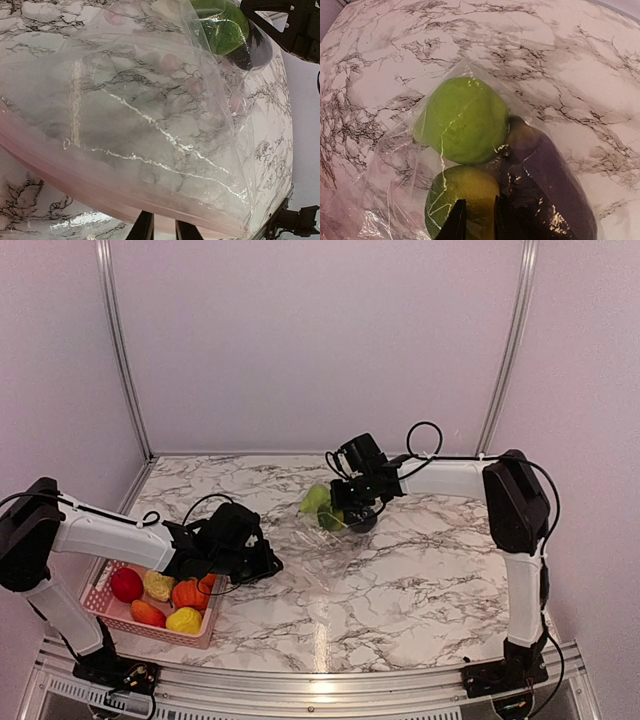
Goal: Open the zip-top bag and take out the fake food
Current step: Pick up the fake fruit from the zipper food storage bag.
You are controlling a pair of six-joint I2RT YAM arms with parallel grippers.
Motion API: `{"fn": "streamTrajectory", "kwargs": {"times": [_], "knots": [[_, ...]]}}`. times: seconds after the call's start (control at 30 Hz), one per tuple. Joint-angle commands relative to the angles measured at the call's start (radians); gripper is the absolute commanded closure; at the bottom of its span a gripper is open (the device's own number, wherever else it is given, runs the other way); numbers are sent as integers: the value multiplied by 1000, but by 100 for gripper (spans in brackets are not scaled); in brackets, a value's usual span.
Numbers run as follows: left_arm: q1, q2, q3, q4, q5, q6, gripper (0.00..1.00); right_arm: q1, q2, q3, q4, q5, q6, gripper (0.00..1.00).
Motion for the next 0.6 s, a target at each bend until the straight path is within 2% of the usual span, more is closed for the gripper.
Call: {"fn": "streamTrajectory", "kwargs": {"times": [0.0, 0.3, 0.57], "knots": [[4, 36, 9, 45, -4, -12, 83, -4, 32, -18, -20, 4, 8, 82], [20, 71, 12, 63, -31, -14, 82, 5, 29, -82, -6, 5, 27, 83], [26, 103, 32, 65, -39, -11, 82, -36, -8, -117, 17, -11, 60, 82]]}}
